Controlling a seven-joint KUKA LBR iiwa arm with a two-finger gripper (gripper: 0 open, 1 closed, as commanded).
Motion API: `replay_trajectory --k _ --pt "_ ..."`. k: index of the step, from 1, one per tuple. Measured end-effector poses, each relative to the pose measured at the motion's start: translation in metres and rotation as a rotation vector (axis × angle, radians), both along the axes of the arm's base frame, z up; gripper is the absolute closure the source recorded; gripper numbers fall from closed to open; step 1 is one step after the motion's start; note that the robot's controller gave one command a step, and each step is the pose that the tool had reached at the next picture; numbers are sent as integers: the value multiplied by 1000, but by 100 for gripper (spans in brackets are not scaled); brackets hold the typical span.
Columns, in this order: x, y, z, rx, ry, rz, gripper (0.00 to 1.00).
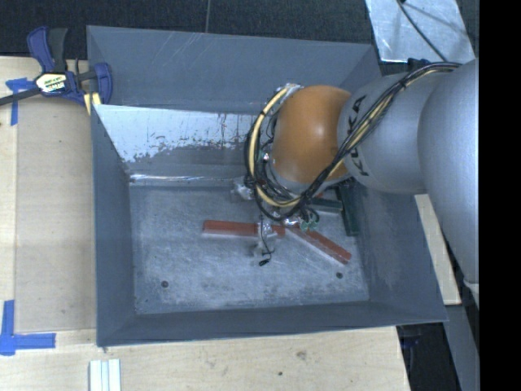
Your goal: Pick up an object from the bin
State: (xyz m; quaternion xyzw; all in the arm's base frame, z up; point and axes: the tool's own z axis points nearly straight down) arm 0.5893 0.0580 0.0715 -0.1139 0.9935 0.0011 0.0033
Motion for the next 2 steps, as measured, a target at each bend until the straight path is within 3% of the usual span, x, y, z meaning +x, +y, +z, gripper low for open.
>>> replay_trajectory --k 1,2 --pt "0 -2 0 -1 0 -3 100" --pt "-11 20 149 -1 -6 27 100"
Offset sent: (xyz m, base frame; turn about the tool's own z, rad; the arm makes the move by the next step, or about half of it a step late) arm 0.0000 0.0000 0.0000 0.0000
